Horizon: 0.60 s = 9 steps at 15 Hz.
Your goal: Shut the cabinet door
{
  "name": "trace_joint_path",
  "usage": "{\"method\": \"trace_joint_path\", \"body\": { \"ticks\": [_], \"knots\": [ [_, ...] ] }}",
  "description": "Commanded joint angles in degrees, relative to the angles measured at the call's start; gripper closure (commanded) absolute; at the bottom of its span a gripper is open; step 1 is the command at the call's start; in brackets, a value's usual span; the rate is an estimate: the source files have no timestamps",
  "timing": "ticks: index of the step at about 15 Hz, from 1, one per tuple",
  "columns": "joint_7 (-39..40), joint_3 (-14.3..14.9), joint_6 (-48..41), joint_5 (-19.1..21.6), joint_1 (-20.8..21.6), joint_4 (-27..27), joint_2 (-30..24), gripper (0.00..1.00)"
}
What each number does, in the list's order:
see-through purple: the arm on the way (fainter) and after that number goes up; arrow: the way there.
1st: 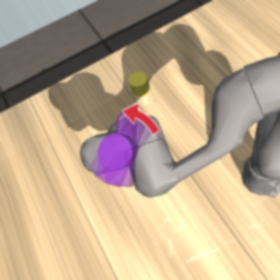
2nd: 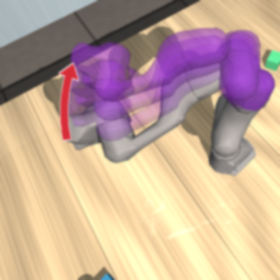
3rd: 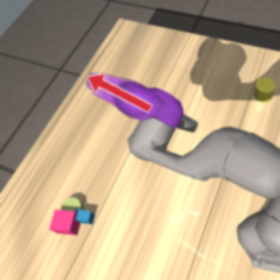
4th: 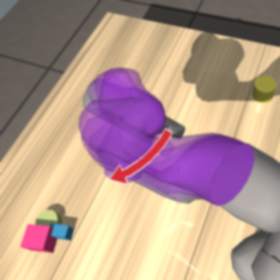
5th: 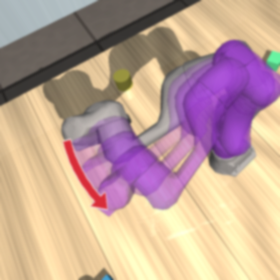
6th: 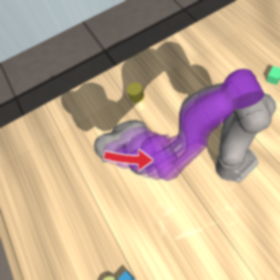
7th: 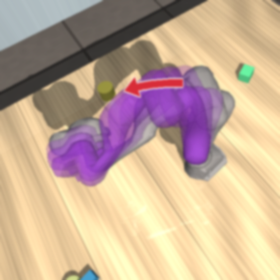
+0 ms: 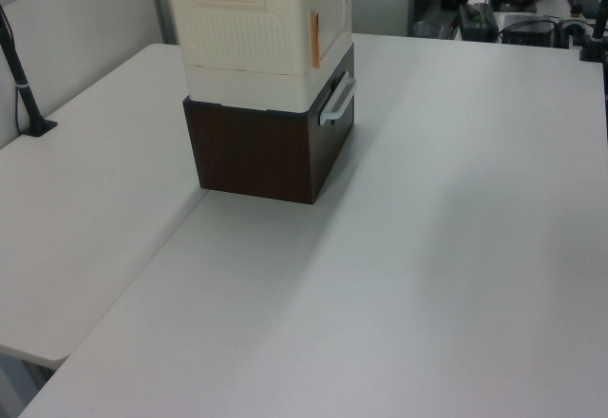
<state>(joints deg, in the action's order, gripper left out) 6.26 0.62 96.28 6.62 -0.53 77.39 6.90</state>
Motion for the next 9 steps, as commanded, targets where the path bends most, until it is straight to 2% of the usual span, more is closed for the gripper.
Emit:
{"method": "trace_joint_path", "body": {
  "ticks": [1,6,9],
  "knots": [
    [-0.9,0.6,1.3,-2.5,4.0,5.5,-1.2,1.00],
    [-5.3,0.5,0.8,-8.5,6.9,12.8,-2.3,0.98],
    [-6.5,0.6,-2.1,-9.3,5.8,13.4,-2.2,0.84]
  ]
}}
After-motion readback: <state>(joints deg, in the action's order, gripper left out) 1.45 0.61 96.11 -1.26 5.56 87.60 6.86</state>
